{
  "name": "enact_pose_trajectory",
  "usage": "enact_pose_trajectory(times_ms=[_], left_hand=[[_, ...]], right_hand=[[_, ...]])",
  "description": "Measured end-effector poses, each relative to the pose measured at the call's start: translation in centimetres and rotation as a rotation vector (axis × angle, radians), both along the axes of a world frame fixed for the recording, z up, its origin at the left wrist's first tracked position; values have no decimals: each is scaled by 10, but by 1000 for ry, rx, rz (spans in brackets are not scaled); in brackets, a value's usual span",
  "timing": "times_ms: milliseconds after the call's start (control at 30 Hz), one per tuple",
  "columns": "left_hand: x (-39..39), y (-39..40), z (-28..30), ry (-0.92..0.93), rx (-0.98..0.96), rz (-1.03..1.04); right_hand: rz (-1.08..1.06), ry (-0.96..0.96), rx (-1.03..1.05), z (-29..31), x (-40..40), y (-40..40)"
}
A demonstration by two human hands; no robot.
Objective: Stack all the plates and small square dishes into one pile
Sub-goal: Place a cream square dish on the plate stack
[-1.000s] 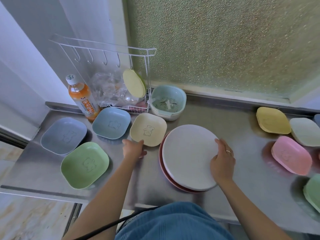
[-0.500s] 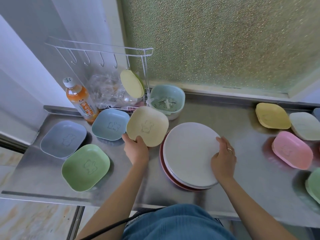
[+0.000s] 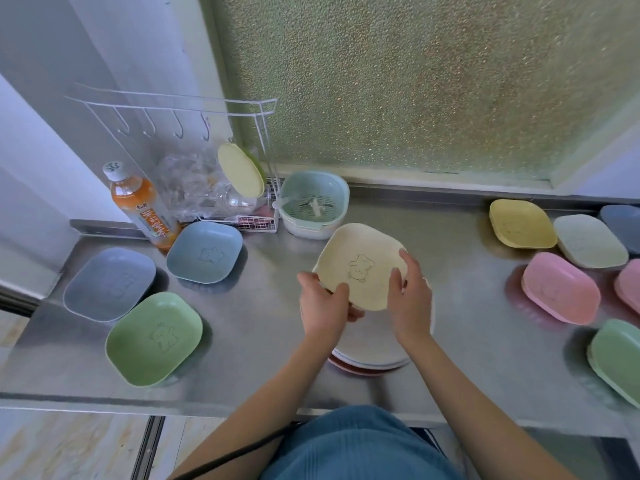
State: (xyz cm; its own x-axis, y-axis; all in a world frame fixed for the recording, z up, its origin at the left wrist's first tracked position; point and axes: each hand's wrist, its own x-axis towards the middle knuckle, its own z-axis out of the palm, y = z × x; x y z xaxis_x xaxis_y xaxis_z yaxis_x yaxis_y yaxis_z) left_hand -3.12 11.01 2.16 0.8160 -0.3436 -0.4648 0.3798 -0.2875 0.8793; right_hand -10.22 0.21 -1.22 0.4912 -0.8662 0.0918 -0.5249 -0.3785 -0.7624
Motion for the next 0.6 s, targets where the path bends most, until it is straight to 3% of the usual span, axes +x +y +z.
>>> enact_pose_trajectory(times_ms=[133,233,367,467,600], left_hand=[[-6,-3,-7,23,146,-160],[-3,5,-14,-233,462,-323],[-5,8,-19,-545,807,-536],[-5,6,-18,-713,956,-698],[-1,6,-19,-682,985,-689]], right_hand=[[-37,22,56,-1,-14,-10],[26,152,53,1,-24,-13],[121,347,-123,-14,-31,-13],[145,399,-142,-17,-32,-12],[209,460,-143,-16,-28,-15]])
